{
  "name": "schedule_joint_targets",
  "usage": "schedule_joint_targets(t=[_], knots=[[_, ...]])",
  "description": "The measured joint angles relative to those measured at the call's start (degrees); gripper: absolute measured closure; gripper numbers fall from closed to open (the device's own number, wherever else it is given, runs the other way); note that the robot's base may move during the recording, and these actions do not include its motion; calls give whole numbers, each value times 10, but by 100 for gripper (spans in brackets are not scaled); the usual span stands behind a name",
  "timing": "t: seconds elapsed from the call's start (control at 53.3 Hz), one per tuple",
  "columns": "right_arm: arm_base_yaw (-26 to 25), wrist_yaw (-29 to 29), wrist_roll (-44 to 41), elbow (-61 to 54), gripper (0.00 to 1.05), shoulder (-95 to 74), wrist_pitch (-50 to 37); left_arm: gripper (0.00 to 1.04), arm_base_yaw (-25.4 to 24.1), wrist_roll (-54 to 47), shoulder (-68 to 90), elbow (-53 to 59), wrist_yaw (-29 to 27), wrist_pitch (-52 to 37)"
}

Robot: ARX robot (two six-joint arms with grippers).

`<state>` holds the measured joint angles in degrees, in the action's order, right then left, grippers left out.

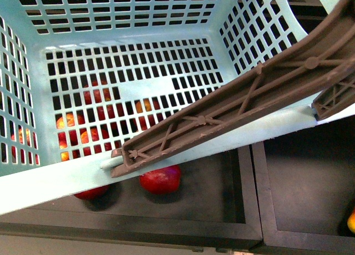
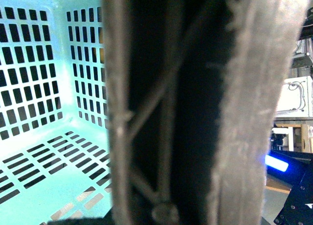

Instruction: Pick mango and avocado into basket

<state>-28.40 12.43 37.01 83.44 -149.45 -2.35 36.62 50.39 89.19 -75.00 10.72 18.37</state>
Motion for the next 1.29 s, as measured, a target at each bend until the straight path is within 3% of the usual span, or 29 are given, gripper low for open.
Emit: schedule_joint_targets(t=[0.357,0.657,0.788,1.032,1.164,1.295], knots=[[-2,-12,-51,-100,40,63,-78,91,0,0,0,0,0,0],[35,-65,-207,-283,40,324,-188,91,0,0,0,0,0,0],[72,-115,-270,-365,40,461,-167,91,0,0,0,0,0,0],[111,-160,-270,-396,40,651,-100,91,0,0,0,0,0,0],[139,-166,-251,-396,40,746,-69,91,0,0,0,0,0,0],[215,-141,-224,-396,40,822,-52,91,0,0,0,0,0,0]])
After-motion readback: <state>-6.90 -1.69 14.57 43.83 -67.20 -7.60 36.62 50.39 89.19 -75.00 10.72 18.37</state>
